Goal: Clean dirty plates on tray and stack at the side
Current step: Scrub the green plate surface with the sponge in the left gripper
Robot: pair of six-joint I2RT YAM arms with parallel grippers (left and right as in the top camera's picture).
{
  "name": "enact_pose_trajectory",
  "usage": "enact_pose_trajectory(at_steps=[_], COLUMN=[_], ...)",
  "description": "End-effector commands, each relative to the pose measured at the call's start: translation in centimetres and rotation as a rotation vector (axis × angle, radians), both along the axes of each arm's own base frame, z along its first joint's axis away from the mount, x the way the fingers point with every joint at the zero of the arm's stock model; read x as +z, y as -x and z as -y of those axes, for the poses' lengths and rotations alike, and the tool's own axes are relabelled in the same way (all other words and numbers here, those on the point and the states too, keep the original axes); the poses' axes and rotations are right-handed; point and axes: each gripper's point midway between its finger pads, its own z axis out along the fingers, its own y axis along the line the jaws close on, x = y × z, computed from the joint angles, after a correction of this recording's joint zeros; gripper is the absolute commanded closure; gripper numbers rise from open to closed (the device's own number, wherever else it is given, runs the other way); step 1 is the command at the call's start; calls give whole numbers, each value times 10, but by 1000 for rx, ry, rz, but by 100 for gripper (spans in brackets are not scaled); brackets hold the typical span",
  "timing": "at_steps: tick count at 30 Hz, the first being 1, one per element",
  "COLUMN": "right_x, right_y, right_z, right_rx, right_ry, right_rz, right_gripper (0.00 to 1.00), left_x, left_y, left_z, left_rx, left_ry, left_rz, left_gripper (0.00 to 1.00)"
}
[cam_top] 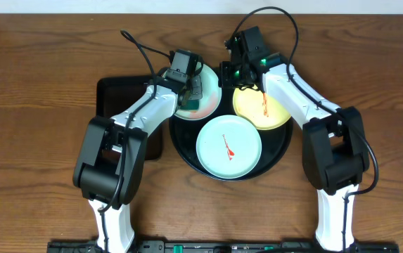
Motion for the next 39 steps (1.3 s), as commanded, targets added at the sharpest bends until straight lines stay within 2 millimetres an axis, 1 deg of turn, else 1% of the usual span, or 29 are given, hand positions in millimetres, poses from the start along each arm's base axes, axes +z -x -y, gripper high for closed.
enact_pose_trajectory(at_steps=[1, 5, 8, 10, 12, 13, 16, 21, 22, 24, 31, 32, 35, 36, 38, 39], right_x=[17, 17, 11, 10, 10, 10, 4, -20, -24, -30, -42, -44, -50, -52, -56, -60], right_y=[-1, 2, -2, -4, -6, -8, -11, -12, -12, -9, -2, -2, -2, -2, -1, 0], right_z=[-6, -9, 3, 7, 6, 4, 2, 2, -1, -9, -20, -21, -23, -24, -27, -27], right_rx=[-9, -2, -43, -29, -1, 14, 28, 34, 55, 94, 168, 176, 182, 185, 193, 195], right_ry=[-20, -17, 49, 71, 80, 83, 106, 120, 111, 80, 41, 43, 35, 30, 17, 17], right_rz=[19, 16, 23, 41, 68, 83, 102, 79, 77, 67, 52, 54, 50, 48, 42, 35], right_gripper=[99, 99, 99, 77, 71, 69, 70, 69, 69, 63, 62, 62, 69, 73, 88, 99], left_x=[4, 5, 5, 5, 5, 5, 5, 4, 4, 4, 4, 4, 4, 4, 4, 4], left_y=[-8, -7, -6, -6, -6, -6, -6, -5, -5, -5, -5, -5, -5, -5, -5, -5], left_z=[2, 10, 12, 12, 12, 12, 12, 12, 12, 12, 12, 12, 12, 12, 12, 12], left_rx=[36, 44, 39, 39, 39, 39, 39, 39, 39, 39, 39, 39, 39, 39, 39, 39], left_ry=[22, 45, 45, 45, 45, 44, 44, 42, 43, 43, 43, 43, 43, 43, 43, 43], left_rz=[27, 31, 30, 30, 30, 30, 30, 26, 26, 27, 27, 26, 26, 26, 27, 27], left_gripper=[93, 93, 93, 93, 93, 93, 93, 93, 93, 93, 93, 93, 93, 93, 93, 93])
